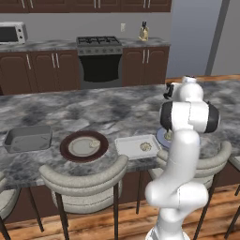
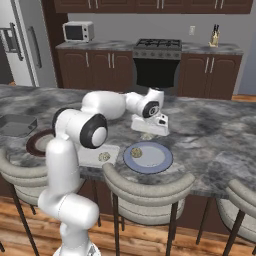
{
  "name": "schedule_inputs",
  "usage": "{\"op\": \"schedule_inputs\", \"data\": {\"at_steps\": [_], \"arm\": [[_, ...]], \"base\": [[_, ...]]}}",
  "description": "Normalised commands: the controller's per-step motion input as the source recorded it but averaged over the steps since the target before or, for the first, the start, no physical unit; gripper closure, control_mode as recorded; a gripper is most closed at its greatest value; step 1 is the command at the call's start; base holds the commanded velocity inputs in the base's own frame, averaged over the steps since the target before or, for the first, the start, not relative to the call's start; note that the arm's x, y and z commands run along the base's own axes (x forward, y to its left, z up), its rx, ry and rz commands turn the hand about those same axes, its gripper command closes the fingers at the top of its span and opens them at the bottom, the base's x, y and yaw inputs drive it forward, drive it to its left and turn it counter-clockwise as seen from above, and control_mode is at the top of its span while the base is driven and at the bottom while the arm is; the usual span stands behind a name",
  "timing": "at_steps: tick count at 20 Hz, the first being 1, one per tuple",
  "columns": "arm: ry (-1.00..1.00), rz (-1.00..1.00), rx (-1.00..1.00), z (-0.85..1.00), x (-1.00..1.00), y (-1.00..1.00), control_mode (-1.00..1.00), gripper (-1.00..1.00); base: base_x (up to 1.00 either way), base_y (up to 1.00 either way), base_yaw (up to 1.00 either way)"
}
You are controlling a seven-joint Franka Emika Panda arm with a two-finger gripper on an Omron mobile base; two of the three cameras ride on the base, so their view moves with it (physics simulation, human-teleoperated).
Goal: Place two dumplings into each of the tupperware containers and then place the containers in the fridge.
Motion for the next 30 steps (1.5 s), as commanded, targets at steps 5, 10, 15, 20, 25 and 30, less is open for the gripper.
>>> {"op": "schedule_inputs", "data": {"at_steps": [5,10,15,20,25,30], "arm": [[0.04,0.0,-0.03,0.02,-0.25,1.0,-1.0,1.0],[0.05,0.0,0.0,0.0,-0.14,0.96,-1.0,1.0],[0.1,0.0,0.0,0.0,-0.15,0.97,-1.0,1.0],[0.04,0.02,-0.01,0.0,0.0,0.7,-1.0,1.0],[0.06,0.03,0.0,-0.15,-0.02,0.4,-1.0,1.0],[0.03,0.02,0.0,-0.39,-0.03,0.42,-1.0,1.0]], "base": [[0.0,0.0,0.0],[0.0,0.0,0.0],[0.0,0.0,0.0],[0.0,0.0,0.0],[0.0,0.0,0.0],[0.0,0.0,0.0]]}}
